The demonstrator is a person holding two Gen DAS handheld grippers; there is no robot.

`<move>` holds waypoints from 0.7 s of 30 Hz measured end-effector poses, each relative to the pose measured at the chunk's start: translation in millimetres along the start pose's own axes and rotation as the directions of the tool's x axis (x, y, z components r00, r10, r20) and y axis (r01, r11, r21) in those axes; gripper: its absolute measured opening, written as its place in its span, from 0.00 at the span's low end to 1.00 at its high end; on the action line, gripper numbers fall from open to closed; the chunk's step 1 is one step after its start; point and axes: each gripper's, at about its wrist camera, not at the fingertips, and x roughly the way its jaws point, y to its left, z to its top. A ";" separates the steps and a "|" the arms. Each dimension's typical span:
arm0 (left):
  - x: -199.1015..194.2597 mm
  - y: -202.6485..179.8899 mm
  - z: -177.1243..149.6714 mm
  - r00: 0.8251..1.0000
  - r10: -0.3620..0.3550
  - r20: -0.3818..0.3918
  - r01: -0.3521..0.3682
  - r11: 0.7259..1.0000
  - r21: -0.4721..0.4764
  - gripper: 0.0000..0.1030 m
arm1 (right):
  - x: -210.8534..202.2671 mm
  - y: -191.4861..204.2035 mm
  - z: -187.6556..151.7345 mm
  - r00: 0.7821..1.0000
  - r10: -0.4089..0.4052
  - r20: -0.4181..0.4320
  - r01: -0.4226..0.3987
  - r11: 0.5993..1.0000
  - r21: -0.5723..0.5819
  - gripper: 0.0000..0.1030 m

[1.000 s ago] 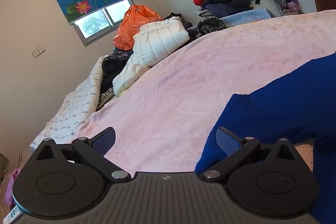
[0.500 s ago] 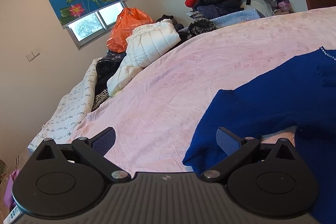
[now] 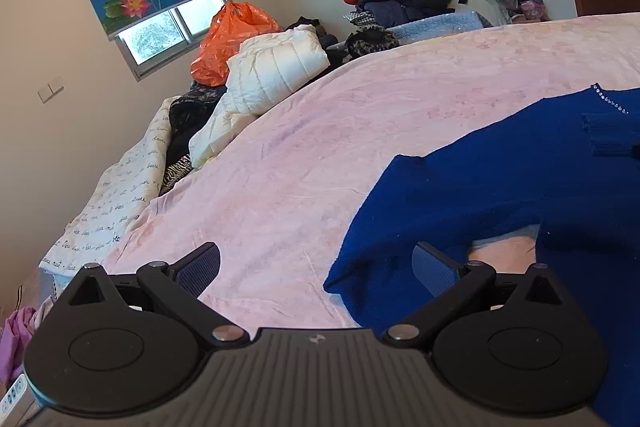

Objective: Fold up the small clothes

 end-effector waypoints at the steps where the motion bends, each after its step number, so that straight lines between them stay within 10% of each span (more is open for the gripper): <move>1: -0.7 -1.1 -0.2 1.000 -0.001 0.000 0.001 1.000 0.003 1.00 | 3.3 9.4 0.3 1.000 -0.011 -0.008 0.011 0.998 -0.054 0.46; 5: -3.2 -4.2 -2.3 1.000 -0.005 0.001 0.005 1.000 0.016 1.00 | 16.2 20.6 3.8 0.999 -0.029 -0.020 0.027 0.992 -0.122 0.42; 9: -1.3 -4.2 -5.9 1.000 0.008 -0.013 -0.007 1.000 0.020 1.00 | 25.9 -2.4 9.6 0.999 0.032 -0.024 -0.030 0.998 0.056 0.04; 16: -0.7 6.3 -8.3 0.999 0.028 -0.038 -0.029 0.999 -0.024 1.00 | 18.9 -14.4 19.2 0.988 0.133 0.077 -0.147 0.966 0.214 0.06; 21: -4.0 14.1 -9.2 0.998 0.047 -0.042 -0.048 0.998 -0.036 1.00 | 34.9 2.2 21.1 0.988 0.155 0.001 -0.154 0.976 0.157 0.16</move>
